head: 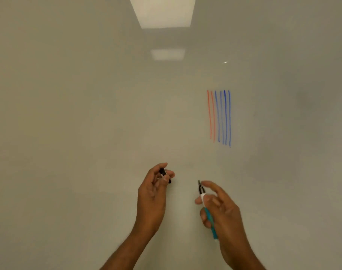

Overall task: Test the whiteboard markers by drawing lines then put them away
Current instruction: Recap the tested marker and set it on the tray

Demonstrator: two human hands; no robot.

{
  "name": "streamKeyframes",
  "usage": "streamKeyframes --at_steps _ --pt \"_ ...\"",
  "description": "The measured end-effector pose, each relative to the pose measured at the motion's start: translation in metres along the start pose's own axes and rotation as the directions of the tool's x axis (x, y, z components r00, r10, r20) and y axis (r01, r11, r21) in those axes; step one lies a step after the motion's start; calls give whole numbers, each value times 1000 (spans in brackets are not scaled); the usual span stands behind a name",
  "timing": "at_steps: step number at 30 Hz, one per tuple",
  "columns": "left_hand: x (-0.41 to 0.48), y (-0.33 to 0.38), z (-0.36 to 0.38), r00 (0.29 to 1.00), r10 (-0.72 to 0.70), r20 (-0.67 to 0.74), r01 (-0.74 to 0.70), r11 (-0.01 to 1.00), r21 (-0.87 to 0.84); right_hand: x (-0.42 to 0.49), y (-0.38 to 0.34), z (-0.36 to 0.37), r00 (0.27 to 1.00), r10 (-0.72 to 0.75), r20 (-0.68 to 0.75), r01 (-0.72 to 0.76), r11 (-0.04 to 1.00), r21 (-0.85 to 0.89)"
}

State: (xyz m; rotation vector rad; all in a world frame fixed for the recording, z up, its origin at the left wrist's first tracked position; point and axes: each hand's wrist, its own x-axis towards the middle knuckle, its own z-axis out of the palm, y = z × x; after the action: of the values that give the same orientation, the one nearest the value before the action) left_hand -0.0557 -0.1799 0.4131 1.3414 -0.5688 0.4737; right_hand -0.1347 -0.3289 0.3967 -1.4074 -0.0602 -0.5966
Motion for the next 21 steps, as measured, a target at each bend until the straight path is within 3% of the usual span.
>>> streamKeyframes --at_steps 3,5,7,9,12,16,21 --pt "23 13 11 975 223 -3 -221 965 140 22 -36 -10 999 -54 -8 54 952 303" --pt "40 21 19 946 325 10 -320 924 209 38 -56 -18 998 -49 47 15 830 557" --pt "58 28 27 911 410 38 -404 871 280 52 -71 -25 995 -85 54 32 773 633" --pt "75 29 35 880 472 62 -464 821 334 64 -84 -29 987 -158 -6 136 831 540" --pt "100 23 45 840 533 97 -527 762 377 79 -102 -30 937 -313 -154 343 907 245" --pt "128 10 58 759 631 160 -630 650 426 101 -117 -33 826 -484 -289 494 868 -42" --pt "161 1 71 631 727 269 -737 455 499 126 -128 -37 737 -616 -278 587 787 -188"
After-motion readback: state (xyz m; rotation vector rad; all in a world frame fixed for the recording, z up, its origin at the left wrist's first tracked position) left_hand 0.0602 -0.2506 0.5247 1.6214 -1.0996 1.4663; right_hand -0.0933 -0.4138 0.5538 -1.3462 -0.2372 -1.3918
